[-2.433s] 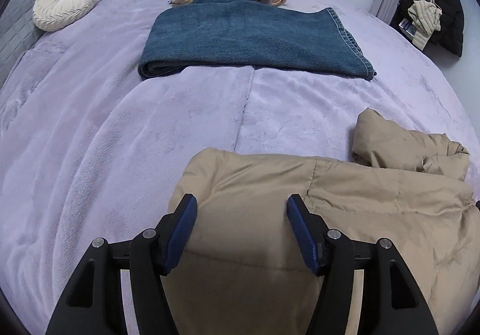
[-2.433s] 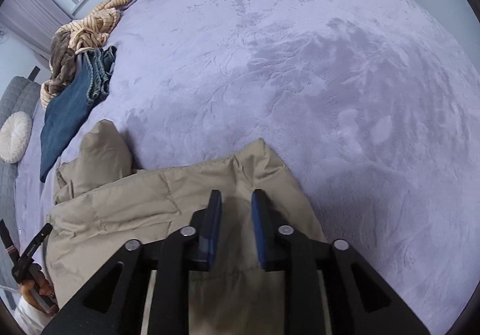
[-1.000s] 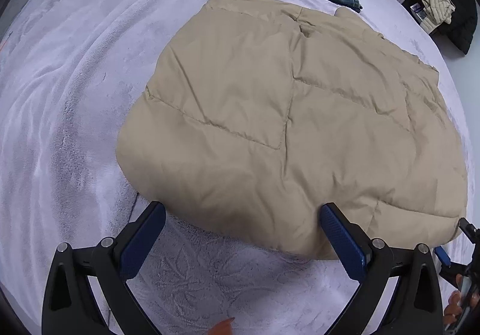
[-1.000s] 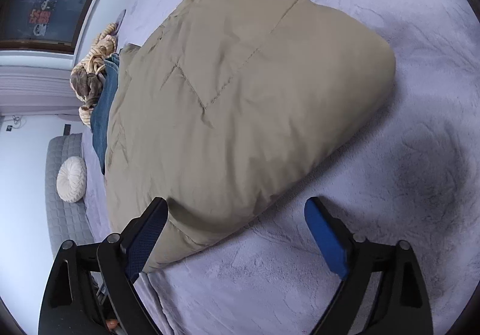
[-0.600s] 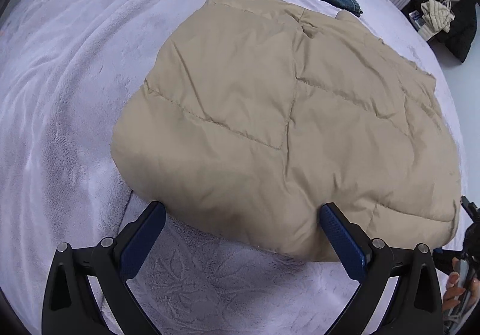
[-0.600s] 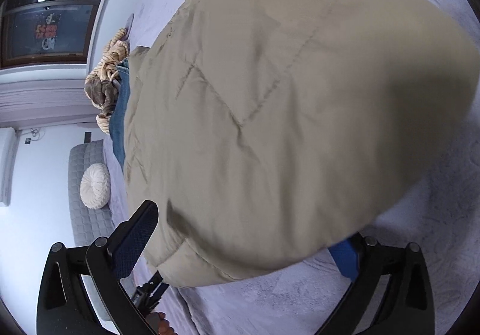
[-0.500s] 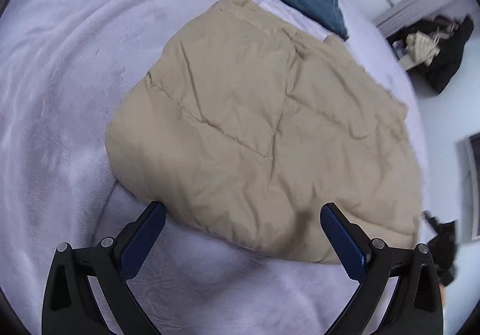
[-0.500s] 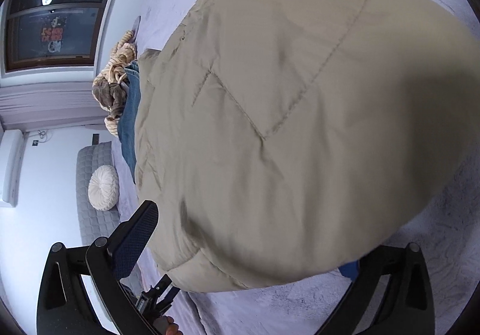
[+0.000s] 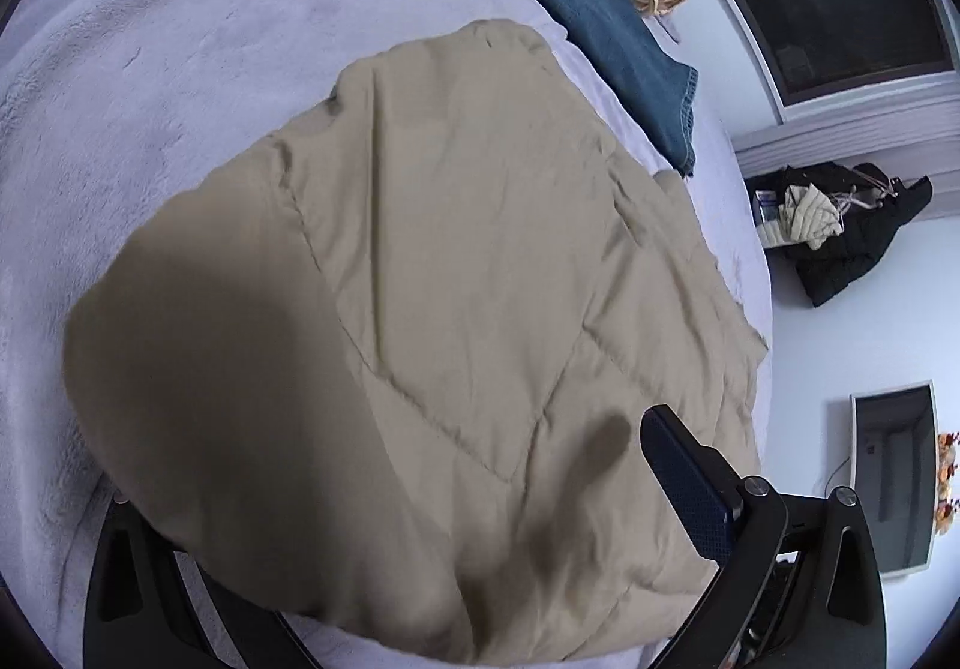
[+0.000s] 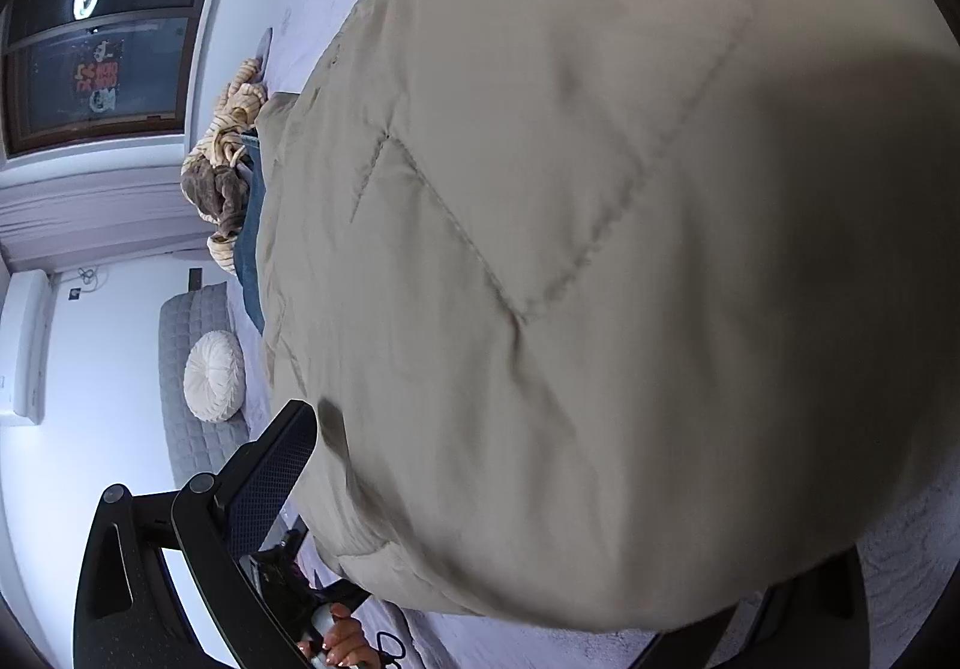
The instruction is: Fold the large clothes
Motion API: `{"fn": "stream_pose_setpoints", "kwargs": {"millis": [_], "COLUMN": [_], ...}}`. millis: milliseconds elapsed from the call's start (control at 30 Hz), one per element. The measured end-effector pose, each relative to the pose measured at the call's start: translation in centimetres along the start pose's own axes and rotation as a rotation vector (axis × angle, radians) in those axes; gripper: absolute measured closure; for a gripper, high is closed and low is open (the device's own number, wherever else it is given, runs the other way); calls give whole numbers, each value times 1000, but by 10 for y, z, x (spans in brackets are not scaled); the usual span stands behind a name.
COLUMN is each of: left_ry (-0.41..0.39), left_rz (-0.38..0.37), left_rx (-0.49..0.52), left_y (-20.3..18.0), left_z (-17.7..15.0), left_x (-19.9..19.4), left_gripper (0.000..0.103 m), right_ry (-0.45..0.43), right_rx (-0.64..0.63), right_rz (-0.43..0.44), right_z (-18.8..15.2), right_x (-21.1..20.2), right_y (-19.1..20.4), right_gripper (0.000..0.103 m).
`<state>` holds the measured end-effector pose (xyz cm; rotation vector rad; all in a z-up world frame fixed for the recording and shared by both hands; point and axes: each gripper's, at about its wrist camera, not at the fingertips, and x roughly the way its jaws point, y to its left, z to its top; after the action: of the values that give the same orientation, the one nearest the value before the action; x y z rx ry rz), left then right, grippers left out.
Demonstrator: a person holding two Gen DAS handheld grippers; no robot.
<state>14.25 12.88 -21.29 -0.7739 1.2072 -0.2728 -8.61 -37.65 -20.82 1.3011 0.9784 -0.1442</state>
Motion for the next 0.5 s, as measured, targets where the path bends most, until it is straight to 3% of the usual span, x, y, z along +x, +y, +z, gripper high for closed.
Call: {"fn": "stream_pose_setpoints", "kwargs": {"millis": [67,100,133,167,200,267,400,500], "left_ry": [-25,-36,-34,-27,-19,-24,-57,-77], "left_rz": [23,38,56,55,30,41,95,104], "left_rx": [-29,-40,-39,-25,-5,76,257,342], "left_y": [3,4,6,7,6,-5,-35,-46], "left_z": [6,9,12,14,17,18,12,7], "left_x": [4,7,8,9,9,4,-8,-23], "left_gripper": [1,13,32,43,63,72,79,81], "right_ry": [-6,-9,-12,-14,-16,-21,-37,-59], "right_rx": [28,40,49,55,59,73,95,54], "right_rz": [12,21,31,41,47,38,35,26], "right_z": [3,1,0,1,0,-1,-3,-9], "right_x": [2,1,0,-2,-3,-4,-7,-15], "right_y": [-3,-6,-7,-8,-9,-10,-11,-2], "right_gripper": [0,0,0,0,0,4,59,74]}}
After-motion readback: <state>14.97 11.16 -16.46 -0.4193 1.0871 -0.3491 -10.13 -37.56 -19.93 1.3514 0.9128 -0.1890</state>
